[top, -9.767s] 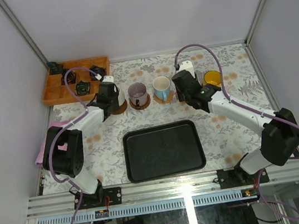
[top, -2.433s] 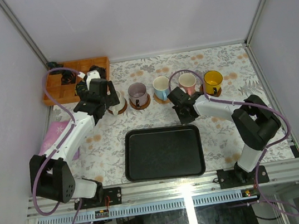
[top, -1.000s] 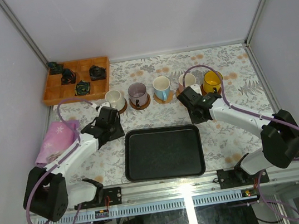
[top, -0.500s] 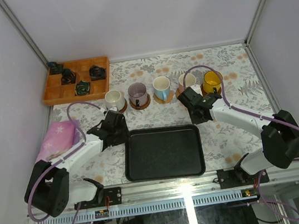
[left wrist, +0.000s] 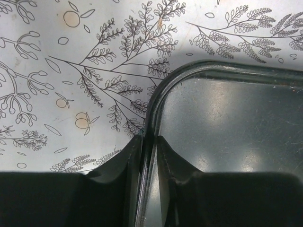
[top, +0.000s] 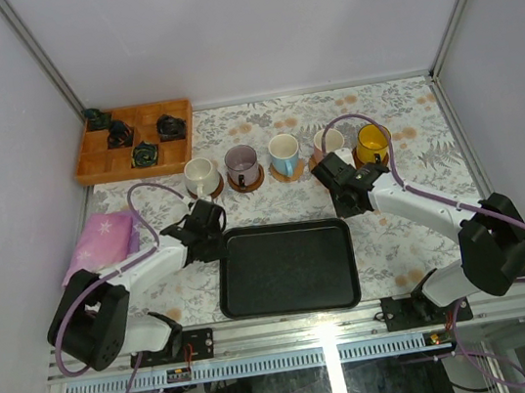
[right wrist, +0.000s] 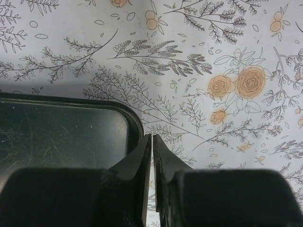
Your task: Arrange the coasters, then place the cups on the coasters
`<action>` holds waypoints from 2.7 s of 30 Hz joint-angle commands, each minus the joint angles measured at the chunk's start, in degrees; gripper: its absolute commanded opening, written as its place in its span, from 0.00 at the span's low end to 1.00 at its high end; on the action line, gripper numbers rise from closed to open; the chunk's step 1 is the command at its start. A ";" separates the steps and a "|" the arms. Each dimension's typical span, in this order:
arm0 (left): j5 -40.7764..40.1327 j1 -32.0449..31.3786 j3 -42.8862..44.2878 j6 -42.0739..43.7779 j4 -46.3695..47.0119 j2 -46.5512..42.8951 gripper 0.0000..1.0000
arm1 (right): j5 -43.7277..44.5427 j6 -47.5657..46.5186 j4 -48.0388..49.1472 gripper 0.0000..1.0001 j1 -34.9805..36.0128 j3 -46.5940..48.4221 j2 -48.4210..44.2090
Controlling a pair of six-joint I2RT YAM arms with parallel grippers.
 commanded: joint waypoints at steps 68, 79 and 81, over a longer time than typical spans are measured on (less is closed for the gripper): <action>-16.06 29.42 25.62 9.60 4.03 -3.46 1.00 | -2.67 -1.52 14.49 0.99 -42.09 13.79 -7.22; -11.79 35.70 25.22 8.17 4.29 -2.96 1.00 | 7.90 2.24 -0.14 0.99 -42.05 21.08 0.00; -11.66 35.98 25.65 8.18 4.12 -2.45 1.00 | 8.47 2.37 -0.58 0.99 -42.05 20.60 0.39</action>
